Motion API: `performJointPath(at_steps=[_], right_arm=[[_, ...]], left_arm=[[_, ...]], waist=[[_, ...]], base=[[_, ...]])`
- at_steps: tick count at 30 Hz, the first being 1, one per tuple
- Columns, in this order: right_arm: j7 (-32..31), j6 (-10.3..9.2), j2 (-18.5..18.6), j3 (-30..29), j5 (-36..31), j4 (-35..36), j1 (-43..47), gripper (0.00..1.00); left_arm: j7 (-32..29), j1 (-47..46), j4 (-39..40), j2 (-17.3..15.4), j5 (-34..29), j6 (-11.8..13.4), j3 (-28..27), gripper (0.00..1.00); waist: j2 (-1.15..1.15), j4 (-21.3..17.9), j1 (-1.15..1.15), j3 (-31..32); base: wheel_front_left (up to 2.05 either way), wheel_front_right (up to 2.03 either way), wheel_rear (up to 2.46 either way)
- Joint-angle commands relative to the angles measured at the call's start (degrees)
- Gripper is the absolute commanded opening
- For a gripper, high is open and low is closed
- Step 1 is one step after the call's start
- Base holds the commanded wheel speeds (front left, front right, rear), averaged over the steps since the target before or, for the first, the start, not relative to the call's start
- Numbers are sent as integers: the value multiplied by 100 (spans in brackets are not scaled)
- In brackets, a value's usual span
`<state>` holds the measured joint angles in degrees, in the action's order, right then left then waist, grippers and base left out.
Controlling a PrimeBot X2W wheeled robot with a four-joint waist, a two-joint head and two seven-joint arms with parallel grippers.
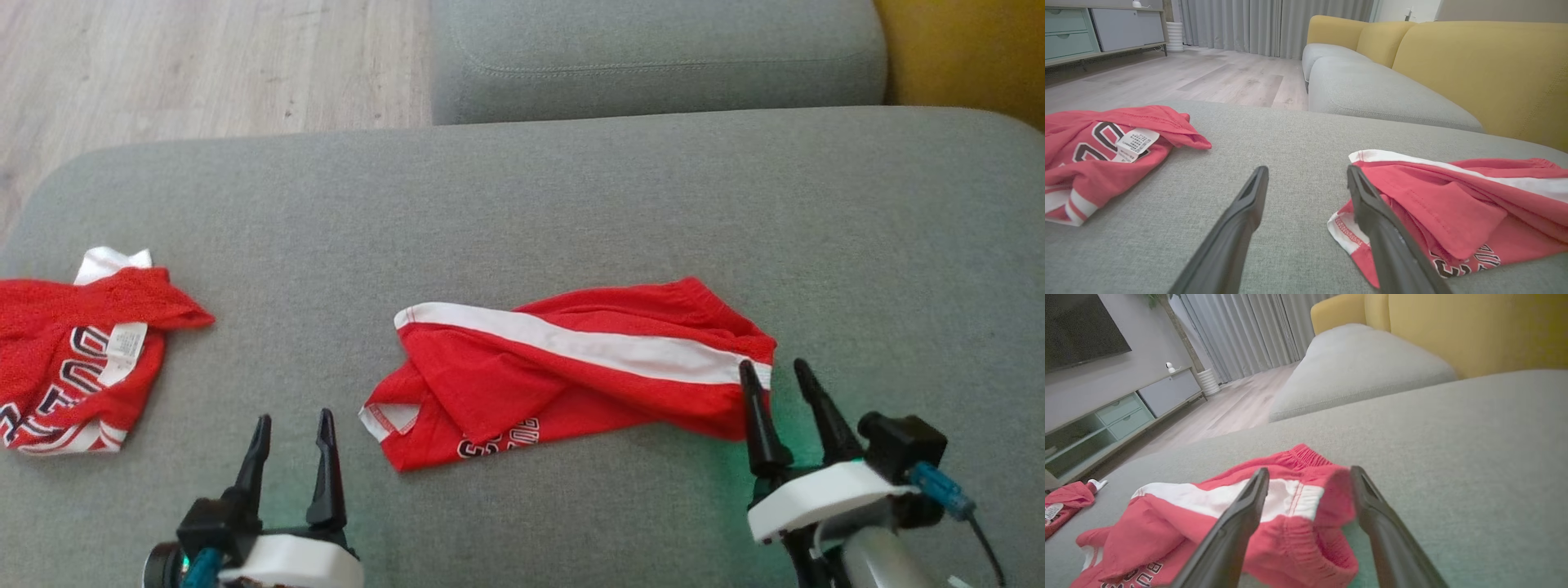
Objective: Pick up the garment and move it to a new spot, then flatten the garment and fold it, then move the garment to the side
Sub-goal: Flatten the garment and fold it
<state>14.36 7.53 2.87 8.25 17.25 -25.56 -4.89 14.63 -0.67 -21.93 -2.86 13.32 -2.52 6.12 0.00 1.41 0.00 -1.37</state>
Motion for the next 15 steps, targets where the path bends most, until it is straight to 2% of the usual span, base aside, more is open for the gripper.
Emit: performJointPath(at_steps=[1,7,14,15], right_arm=[[63,-4,8,200,212,72,-63,100],[63,-4,170,630,943,-170,-202,100],[63,-4,363,906,1363,-219,-347,100],[63,-4,380,931,1402,-209,-353,95]], left_arm=[[37,-159,184,-3,51,27,-96,100],[37,-204,188,-3,104,76,31,100],[37,-236,206,-2,144,115,110,100],[37,-234,208,-2,149,118,114,100]], waist=[[0,25,0,-28],[0,99,0,-109],[0,150,0,-178],[0,149,0,-182]], base=[[0,0,0],[0,0,0],[0,0,0],[0,0,0]])
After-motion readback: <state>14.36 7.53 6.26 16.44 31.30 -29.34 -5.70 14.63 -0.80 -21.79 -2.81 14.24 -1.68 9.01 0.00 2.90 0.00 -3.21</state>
